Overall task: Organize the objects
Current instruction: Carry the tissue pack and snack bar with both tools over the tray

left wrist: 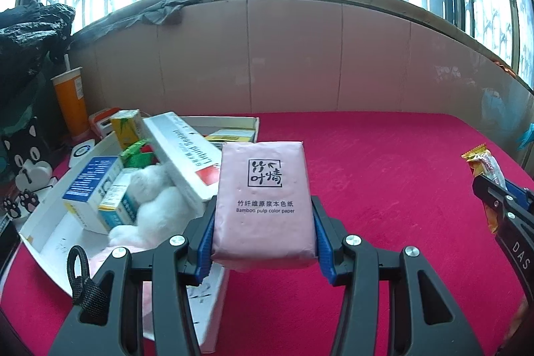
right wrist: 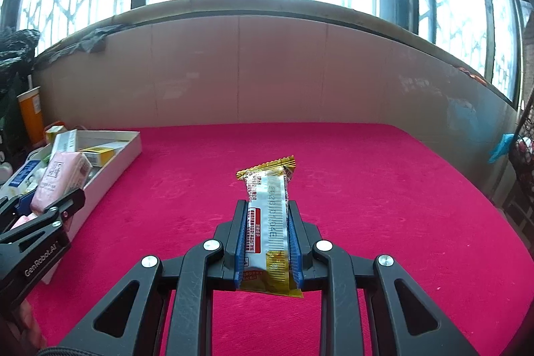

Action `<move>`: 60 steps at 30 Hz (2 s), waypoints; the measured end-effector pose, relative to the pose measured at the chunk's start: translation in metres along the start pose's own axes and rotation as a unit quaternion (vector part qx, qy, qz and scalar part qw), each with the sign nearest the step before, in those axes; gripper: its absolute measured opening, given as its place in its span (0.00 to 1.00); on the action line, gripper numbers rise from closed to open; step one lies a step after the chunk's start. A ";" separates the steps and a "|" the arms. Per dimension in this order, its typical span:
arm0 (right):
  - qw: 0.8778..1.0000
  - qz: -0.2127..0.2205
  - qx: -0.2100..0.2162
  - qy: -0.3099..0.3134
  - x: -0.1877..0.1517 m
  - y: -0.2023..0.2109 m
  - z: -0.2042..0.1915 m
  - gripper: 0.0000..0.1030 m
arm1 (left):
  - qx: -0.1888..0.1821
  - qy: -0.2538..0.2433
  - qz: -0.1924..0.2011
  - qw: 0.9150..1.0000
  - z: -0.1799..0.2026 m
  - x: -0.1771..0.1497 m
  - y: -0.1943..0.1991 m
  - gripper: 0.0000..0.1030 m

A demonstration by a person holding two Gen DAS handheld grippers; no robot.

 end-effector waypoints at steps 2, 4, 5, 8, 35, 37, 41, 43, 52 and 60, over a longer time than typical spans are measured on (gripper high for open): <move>1.000 -0.003 0.010 0.003 -0.001 0.000 -0.007 0.23 | 0.003 -0.002 0.003 1.000 -0.003 -0.001 0.003 0.48; 1.000 -0.009 0.017 0.006 -0.004 -0.002 -0.012 0.23 | 0.004 -0.003 0.006 1.000 -0.007 -0.002 0.005 0.48; 1.000 -0.011 0.021 0.008 -0.006 -0.003 -0.015 0.23 | 0.006 -0.004 0.007 1.000 -0.009 -0.002 0.006 0.48; 0.999 -0.013 0.026 0.014 -0.007 -0.003 -0.023 0.23 | 0.006 -0.005 0.009 1.000 -0.013 -0.004 0.011 0.48; 0.997 -0.022 0.067 0.044 0.000 0.002 -0.073 0.23 | 0.051 0.004 0.023 0.998 -0.074 -0.001 0.021 0.48; 0.996 -0.021 0.069 0.048 0.001 0.002 -0.076 0.23 | 0.055 0.008 0.023 0.998 -0.080 0.001 0.021 0.48; 0.996 -0.021 0.075 0.052 0.001 0.002 -0.085 0.23 | 0.060 0.009 0.019 0.998 -0.088 0.001 0.018 0.48; 0.995 -0.021 0.078 0.055 0.002 0.002 -0.089 0.23 | 0.061 0.008 0.018 0.998 -0.090 0.001 0.017 0.48; 0.993 -0.021 0.097 0.070 0.006 0.001 -0.108 0.23 | 0.070 0.015 0.020 0.997 -0.104 0.004 0.016 0.48; 0.991 -0.019 0.111 0.079 0.012 0.000 -0.126 0.23 | 0.083 0.018 0.022 0.996 -0.118 0.006 0.014 0.48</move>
Point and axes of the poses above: each gripper's, at about its wrist camera, not at the fingertips, and y roughly against the way its jaws point, z to its right, x to its top, the point moved 3 cm from there along -y, roughly the way its jaws point, and after that the axes turned 14 degrees about x, right-handed, at the moved point
